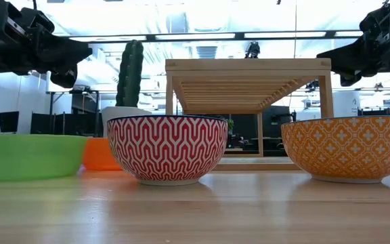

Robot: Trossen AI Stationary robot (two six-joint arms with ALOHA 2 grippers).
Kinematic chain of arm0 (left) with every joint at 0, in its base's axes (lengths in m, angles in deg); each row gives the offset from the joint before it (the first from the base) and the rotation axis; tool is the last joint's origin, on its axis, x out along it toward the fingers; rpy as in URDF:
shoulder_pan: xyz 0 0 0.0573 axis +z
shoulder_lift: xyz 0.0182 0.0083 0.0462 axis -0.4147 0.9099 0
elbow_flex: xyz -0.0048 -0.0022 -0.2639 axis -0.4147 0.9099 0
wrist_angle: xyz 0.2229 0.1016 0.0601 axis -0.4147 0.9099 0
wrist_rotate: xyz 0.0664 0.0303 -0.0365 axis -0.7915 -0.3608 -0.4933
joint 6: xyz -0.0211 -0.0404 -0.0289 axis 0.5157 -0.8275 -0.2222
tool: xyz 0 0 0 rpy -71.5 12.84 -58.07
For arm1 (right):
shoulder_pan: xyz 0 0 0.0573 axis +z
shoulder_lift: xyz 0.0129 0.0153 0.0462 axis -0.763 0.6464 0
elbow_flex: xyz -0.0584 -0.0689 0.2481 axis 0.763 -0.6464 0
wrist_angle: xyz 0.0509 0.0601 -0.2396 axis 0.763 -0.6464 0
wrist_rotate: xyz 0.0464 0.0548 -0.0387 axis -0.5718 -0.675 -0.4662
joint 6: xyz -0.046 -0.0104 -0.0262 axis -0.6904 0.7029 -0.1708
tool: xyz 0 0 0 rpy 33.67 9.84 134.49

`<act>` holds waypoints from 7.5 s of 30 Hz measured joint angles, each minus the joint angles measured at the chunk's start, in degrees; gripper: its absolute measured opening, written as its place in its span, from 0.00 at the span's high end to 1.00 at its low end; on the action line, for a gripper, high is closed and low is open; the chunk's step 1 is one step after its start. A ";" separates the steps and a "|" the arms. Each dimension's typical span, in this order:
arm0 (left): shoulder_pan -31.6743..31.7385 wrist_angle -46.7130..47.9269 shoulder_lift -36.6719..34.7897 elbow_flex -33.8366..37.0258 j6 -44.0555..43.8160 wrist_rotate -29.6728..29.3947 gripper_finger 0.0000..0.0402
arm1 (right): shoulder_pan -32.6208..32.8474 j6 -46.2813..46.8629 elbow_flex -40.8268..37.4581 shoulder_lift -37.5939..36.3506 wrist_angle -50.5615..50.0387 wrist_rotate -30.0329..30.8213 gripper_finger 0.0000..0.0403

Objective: Place and stack bowls onto a shelf

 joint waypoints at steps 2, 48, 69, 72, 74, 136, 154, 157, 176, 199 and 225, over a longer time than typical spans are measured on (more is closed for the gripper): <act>0.00 0.00 -0.01 0.00 0.02 -0.01 0.88 | 0.01 1.42 -0.01 -0.01 0.00 0.00 0.84; -6.16 0.70 31.75 -38.04 -25.68 2.81 0.89 | 6.33 15.25 7.81 18.28 27.68 -9.52 0.84; -38.23 45.57 71.27 -71.59 -24.85 -28.80 0.91 | 6.33 14.39 16.59 25.83 13.02 -9.49 0.84; -40.31 47.09 77.29 -76.18 -21.40 -28.74 0.91 | 6.33 15.47 17.57 26.13 10.59 -9.49 0.84; -40.88 48.69 81.30 -79.11 -20.35 -28.50 0.91 | 6.33 15.87 17.80 26.28 10.19 -9.47 0.84; -43.07 38.73 109.15 -78.07 -19.25 -25.87 0.66 | 11.55 19.49 17.55 32.20 14.93 -9.40 0.84; -43.13 45.48 109.07 -82.00 -16.66 -24.70 0.98 | 11.55 19.25 17.55 32.20 14.60 -9.03 0.84; -43.45 51.63 109.10 -85.99 -14.61 -24.51 0.99 | 11.55 19.26 17.55 32.20 14.60 -9.03 0.84; -40.68 78.83 109.02 -123.59 13.68 -28.63 0.99 | 11.53 19.29 17.56 32.18 15.08 -8.90 0.84; -7.40 86.58 109.00 -130.92 42.37 -17.13 0.98 | 11.40 1.69 17.57 31.30 15.87 -8.39 0.84; 9.28 71.43 114.59 -129.51 48.48 -10.31 0.98 | 11.40 -9.04 17.57 29.86 17.67 -9.01 0.84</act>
